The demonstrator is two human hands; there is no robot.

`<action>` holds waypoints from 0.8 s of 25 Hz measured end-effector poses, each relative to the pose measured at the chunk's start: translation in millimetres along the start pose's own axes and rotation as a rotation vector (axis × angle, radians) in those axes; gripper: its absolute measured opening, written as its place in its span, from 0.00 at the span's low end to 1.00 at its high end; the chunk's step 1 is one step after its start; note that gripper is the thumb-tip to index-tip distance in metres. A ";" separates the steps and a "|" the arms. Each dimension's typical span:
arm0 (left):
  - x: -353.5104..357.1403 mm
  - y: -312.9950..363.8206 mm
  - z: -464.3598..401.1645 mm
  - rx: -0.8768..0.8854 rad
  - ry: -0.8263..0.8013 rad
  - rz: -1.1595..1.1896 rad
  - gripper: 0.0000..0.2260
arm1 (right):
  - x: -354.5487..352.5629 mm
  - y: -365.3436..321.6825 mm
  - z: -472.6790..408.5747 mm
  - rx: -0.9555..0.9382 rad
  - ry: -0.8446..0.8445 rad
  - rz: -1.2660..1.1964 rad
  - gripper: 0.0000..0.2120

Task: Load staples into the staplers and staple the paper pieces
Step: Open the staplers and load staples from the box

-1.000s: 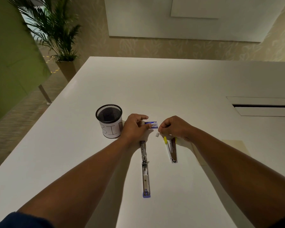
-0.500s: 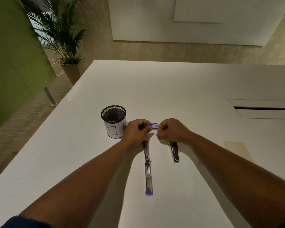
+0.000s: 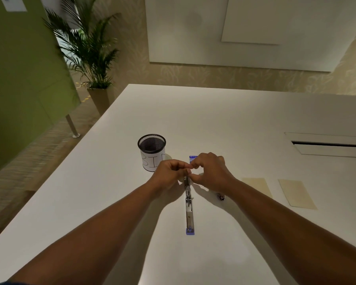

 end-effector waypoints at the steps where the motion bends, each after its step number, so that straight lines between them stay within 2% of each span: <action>1: -2.7 -1.5 4.0 -0.005 0.018 -0.002 0.06 | -1.1 -2.4 7.2 0.012 0.042 -0.055 0.09; 4: -6.3 -2.8 18.7 0.008 0.049 -0.037 0.06 | 0.3 -6.4 38.2 0.139 0.161 -0.288 0.08; 6: -6.9 -2.1 24.9 0.025 0.058 -0.067 0.05 | 12.0 -11.1 57.2 0.189 0.165 -0.371 0.04; 8: -8.0 -1.0 30.1 0.032 0.072 -0.075 0.04 | 26.5 -14.6 72.0 0.214 0.132 -0.392 0.03; 9: -7.7 0.0 33.2 0.033 0.078 -0.082 0.04 | 31.4 -15.1 78.2 0.220 0.127 -0.388 0.05; 16: -1.0 2.7 46.3 0.063 0.074 -0.210 0.03 | 45.1 -10.8 93.7 0.243 0.160 -0.396 0.07; 20: 7.7 6.9 57.4 0.083 0.121 -0.165 0.04 | 43.5 -12.3 92.8 0.225 0.166 -0.380 0.07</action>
Point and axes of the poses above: each hand's wrist, its own z-axis away from the middle knuckle, its own x-axis out of the palm, y = z × x, the point moved 10 cm from there along -z, towards the middle knuckle, and after that the axes turned 8 degrees about z, right-handed, at the moved point
